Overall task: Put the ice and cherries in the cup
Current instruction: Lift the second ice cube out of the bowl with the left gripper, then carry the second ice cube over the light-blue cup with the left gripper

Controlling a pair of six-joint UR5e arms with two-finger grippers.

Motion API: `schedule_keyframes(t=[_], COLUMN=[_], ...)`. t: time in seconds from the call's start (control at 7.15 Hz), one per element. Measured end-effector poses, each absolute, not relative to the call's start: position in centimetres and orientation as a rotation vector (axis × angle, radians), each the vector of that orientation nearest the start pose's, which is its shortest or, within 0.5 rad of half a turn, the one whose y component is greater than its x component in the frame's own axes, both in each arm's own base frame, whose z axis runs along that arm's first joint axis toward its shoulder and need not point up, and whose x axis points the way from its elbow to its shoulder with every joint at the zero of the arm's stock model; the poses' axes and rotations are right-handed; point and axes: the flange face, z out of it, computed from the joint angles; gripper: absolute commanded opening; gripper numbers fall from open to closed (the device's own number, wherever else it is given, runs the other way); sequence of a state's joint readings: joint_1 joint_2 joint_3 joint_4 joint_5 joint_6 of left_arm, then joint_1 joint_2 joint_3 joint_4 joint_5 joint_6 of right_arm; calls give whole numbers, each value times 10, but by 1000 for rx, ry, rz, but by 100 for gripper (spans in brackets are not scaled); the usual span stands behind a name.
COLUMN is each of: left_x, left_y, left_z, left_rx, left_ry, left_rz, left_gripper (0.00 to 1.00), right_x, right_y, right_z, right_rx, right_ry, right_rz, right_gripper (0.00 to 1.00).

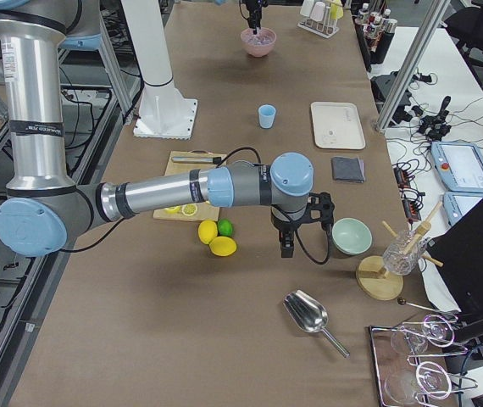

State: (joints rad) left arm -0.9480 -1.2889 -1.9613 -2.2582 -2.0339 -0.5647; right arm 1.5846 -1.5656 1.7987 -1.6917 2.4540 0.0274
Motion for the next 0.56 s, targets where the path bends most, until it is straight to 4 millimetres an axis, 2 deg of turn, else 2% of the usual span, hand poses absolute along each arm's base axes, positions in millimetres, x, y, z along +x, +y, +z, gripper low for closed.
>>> schedule_keyframes(t=[0.14,0.28,0.56], left_x=[173,186,225], left_y=[-405,-433,-481], left_z=[486,442,340], left_rx=[464,518,565], left_ry=[838,885,993], left_rz=[236,226,163], left_gripper=[0,0,0], right_x=[63,62,60], right_y=[-484,-483,-486], right_z=[546,543,538], right_rx=[105,108,117], right_ry=[-883,-884,-886], right_rz=[-14,-17,-23], right_gripper=[100,100,100])
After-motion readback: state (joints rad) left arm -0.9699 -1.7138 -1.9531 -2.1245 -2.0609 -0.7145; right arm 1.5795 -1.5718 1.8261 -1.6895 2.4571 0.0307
